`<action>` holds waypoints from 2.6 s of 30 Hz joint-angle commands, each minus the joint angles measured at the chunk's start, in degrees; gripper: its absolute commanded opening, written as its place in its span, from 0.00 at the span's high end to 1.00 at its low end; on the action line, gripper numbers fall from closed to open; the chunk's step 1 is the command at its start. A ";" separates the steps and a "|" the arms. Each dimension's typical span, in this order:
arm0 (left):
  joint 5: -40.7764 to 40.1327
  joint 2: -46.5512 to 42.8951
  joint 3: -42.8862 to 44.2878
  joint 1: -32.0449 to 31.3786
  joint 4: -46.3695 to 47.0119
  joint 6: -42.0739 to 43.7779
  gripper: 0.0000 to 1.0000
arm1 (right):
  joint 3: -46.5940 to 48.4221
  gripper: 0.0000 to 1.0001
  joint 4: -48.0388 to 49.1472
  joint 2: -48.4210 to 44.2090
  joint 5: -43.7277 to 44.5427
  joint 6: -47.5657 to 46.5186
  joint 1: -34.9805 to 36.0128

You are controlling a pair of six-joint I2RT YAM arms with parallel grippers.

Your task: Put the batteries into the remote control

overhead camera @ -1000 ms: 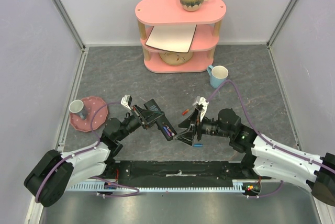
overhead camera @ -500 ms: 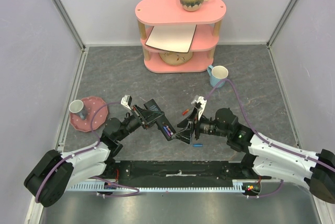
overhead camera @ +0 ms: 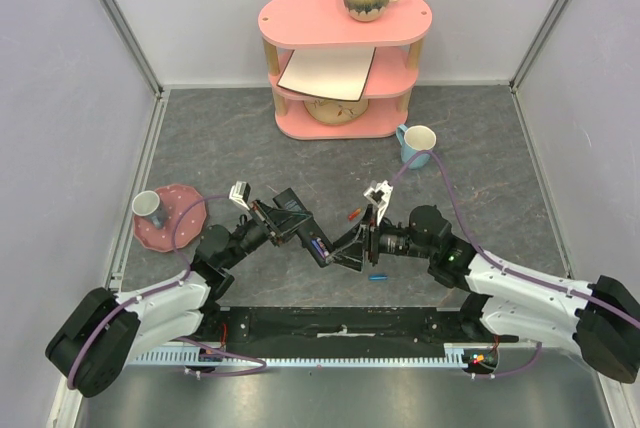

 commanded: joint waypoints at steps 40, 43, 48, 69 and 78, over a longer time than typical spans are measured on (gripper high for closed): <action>5.26 -1.67 1.79 -0.44 4.96 1.99 0.98 | -2.54 0.73 24.26 11.64 -5.80 26.17 -4.07; 5.79 -1.76 1.97 -0.70 5.05 2.35 0.98 | -2.72 0.72 25.23 12.34 -5.45 27.49 -4.16; 7.19 -2.03 2.49 -1.23 5.13 3.40 0.98 | -3.24 0.73 28.91 13.93 -5.35 31.35 -4.68; 9.92 -2.29 4.08 -2.55 -0.05 7.88 0.98 | 0.53 0.68 16.92 13.68 -0.44 34.27 -5.21; 9.31 -1.32 4.96 -4.04 -0.84 8.85 0.98 | 3.61 0.68 10.98 13.75 1.06 32.23 -5.30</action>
